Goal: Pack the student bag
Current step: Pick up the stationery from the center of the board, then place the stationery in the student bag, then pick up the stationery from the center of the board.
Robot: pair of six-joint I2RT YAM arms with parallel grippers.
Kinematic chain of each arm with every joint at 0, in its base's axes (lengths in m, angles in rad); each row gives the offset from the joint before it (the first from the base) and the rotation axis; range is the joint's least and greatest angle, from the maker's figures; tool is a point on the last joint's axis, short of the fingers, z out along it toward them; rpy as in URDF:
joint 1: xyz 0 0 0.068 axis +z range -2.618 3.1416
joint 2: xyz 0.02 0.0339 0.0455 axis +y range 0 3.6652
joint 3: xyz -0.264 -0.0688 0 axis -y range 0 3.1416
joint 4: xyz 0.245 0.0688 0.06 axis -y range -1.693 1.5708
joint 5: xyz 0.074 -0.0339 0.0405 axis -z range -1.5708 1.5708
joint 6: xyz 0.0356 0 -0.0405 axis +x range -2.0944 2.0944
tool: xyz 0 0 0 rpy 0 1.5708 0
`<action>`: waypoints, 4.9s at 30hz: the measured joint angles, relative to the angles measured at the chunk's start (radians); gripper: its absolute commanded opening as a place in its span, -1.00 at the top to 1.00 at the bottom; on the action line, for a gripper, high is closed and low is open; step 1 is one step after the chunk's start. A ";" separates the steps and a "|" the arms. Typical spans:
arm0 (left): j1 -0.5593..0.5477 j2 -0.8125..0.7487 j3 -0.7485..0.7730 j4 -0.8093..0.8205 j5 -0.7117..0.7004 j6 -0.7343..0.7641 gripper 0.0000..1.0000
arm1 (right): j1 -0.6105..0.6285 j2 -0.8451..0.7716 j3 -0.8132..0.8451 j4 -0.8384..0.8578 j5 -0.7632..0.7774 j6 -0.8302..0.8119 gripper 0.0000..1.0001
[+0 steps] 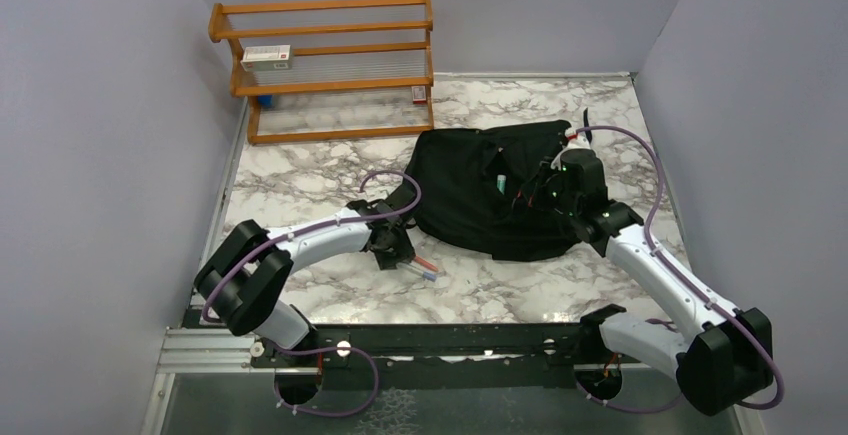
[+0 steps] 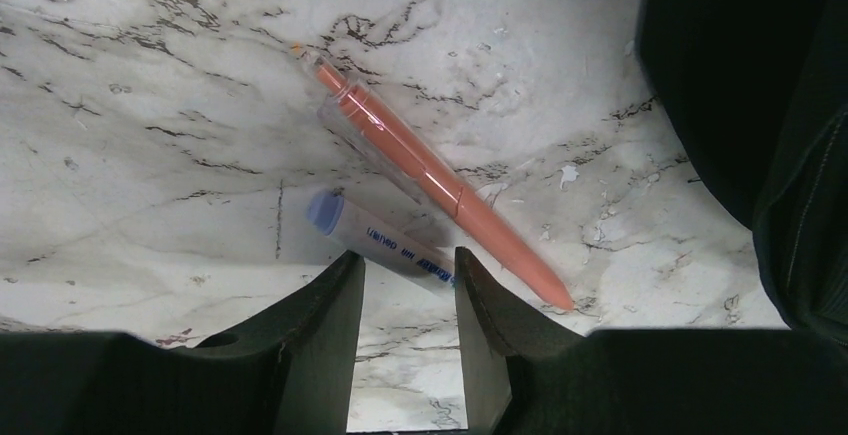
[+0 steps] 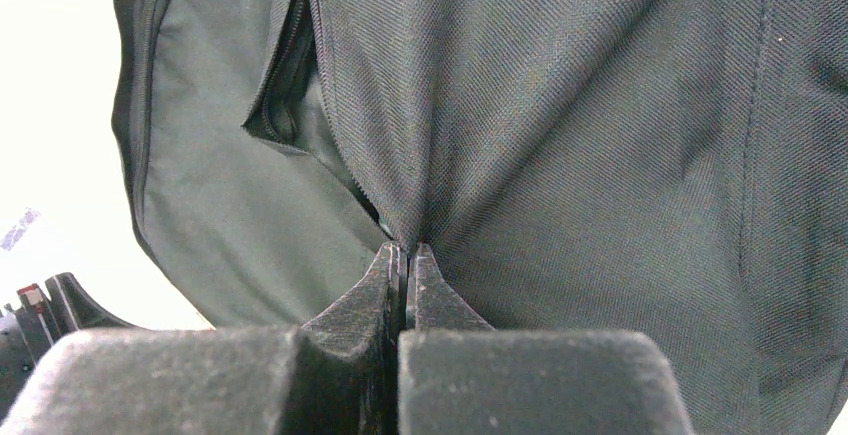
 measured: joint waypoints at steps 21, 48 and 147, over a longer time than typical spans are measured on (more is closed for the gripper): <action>0.135 0.020 0.008 0.014 -0.025 0.071 0.98 | 0.000 0.018 0.000 0.006 0.000 -0.015 0.99; 0.301 -0.122 0.200 0.293 0.177 0.421 1.00 | 0.000 0.053 0.032 0.006 0.001 -0.016 0.99; 0.185 -0.254 -0.068 0.224 0.019 0.245 0.35 | -0.002 0.040 0.056 0.060 -0.063 0.019 0.99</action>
